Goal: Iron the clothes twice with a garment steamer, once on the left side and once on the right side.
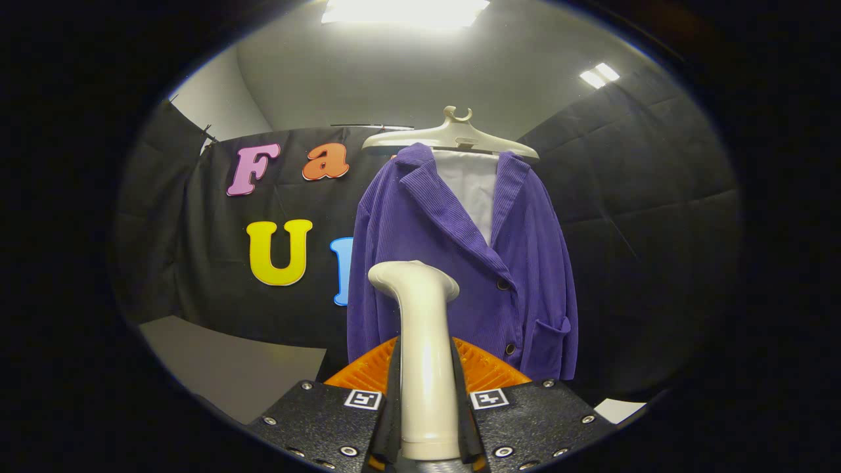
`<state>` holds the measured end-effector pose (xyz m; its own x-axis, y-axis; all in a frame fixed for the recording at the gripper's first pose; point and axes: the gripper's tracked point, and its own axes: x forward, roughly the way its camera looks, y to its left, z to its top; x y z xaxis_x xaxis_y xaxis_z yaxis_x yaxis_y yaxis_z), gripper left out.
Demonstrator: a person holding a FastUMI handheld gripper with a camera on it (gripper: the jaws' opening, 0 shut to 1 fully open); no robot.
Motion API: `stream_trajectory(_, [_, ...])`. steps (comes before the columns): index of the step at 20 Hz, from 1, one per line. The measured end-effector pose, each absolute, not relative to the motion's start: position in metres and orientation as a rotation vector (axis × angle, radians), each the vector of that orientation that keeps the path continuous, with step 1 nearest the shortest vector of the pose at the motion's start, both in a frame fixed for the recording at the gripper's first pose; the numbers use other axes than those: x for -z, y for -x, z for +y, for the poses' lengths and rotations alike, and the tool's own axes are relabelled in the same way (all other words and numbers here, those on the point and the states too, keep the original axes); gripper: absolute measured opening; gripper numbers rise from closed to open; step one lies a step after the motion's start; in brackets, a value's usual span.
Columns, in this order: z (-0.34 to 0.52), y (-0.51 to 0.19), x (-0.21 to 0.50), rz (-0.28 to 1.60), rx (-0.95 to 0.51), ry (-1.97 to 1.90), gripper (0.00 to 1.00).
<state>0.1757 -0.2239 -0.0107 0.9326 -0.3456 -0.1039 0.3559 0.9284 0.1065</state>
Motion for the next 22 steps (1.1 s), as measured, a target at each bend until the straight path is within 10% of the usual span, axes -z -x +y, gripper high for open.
stream_trajectory(22, [-0.203,-0.125,0.177,0.365,0.376,-0.188,0.35])
